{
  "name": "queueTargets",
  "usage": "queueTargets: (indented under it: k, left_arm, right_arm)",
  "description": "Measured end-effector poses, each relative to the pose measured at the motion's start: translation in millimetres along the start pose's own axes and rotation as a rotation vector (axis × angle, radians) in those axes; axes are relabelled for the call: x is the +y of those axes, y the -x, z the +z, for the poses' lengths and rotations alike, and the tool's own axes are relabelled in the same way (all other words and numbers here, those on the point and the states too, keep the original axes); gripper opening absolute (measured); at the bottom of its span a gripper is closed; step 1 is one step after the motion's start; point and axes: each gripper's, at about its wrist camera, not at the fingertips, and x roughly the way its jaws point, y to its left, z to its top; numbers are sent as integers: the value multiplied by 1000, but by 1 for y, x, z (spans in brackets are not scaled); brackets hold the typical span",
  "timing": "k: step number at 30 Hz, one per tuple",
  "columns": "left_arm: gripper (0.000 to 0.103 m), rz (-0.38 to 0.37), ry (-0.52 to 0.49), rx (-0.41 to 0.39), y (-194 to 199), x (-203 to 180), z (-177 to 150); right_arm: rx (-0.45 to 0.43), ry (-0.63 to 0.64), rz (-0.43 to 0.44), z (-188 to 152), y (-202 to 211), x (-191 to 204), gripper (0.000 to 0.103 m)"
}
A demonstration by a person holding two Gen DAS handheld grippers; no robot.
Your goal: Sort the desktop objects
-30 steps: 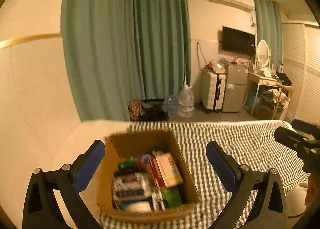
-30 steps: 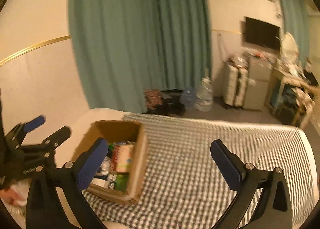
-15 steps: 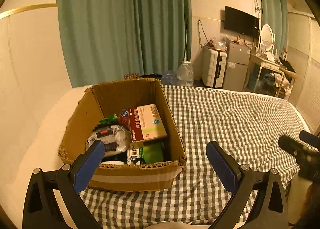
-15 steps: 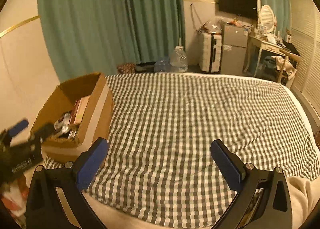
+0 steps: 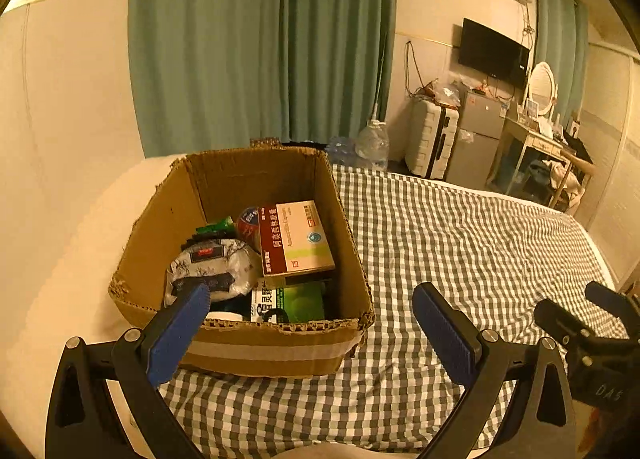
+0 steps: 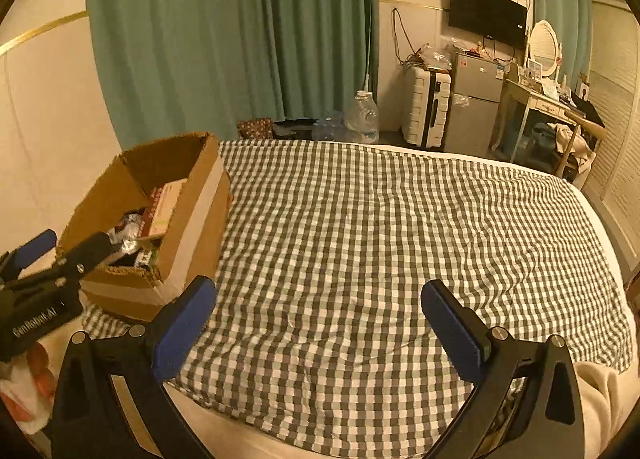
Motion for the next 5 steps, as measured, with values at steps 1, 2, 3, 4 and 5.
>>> queueTargets:
  k: [1, 2, 3, 4, 5]
  left_arm:
    - [103, -6, 9, -1, 1, 1, -1]
    - [103, -11, 13, 0, 1, 2, -2]
    - [103, -16, 20, 4, 1, 2, -2]
    - [103, -19, 24, 5, 1, 2, -2]
    - [103, -28, 27, 2, 3, 1, -2]
  right_arm:
    - [2, 4, -2, 0, 0, 1, 102]
    - [3, 9, -1, -1, 0, 1, 102]
    - [0, 10, -2, -2, 1, 1, 102]
    - [-3, 9, -3, -2, 2, 0, 102]
    - [-1, 9, -1, -2, 2, 0, 102]
